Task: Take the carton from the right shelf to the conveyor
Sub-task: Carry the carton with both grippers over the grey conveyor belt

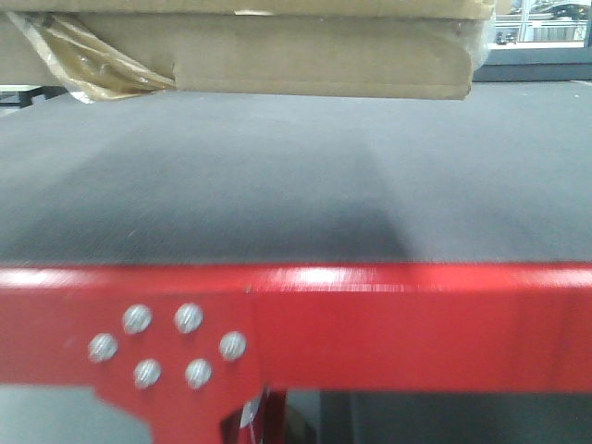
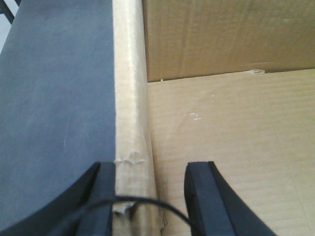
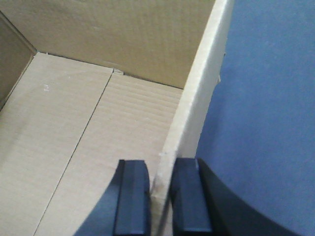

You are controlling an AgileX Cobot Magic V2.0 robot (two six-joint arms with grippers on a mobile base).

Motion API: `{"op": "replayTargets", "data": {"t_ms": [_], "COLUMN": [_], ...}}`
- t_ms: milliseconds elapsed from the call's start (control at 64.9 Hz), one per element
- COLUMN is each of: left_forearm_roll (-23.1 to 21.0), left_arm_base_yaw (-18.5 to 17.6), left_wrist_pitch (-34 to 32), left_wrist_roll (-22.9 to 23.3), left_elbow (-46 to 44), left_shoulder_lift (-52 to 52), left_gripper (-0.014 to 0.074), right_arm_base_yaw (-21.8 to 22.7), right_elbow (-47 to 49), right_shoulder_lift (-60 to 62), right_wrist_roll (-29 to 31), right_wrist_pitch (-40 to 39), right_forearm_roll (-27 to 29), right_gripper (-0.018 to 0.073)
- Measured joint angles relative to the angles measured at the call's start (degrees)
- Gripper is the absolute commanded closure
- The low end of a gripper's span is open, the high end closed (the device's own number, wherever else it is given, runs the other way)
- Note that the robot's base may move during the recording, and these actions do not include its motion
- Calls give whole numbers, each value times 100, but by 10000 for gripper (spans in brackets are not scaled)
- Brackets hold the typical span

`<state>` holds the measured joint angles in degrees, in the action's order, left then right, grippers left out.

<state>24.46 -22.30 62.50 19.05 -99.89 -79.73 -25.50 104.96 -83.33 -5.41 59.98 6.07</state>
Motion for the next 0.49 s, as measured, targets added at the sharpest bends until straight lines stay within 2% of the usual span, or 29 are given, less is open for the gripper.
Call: {"op": "replayTargets", "data": {"t_ms": [493], "left_forearm_roll": [4], "left_arm_base_yaw": [0], "left_wrist_pitch": [0], "left_wrist_roll": [0], "left_elbow": [0], "left_shoulder_lift": [0], "left_gripper": [613], "right_arm_base_yaw": [0], "right_elbow": [0], "right_shoulder_lift": [0], "right_wrist_roll": [0], "right_wrist_pitch": [0], "right_forearm_roll": [0], "right_gripper": [627]}}
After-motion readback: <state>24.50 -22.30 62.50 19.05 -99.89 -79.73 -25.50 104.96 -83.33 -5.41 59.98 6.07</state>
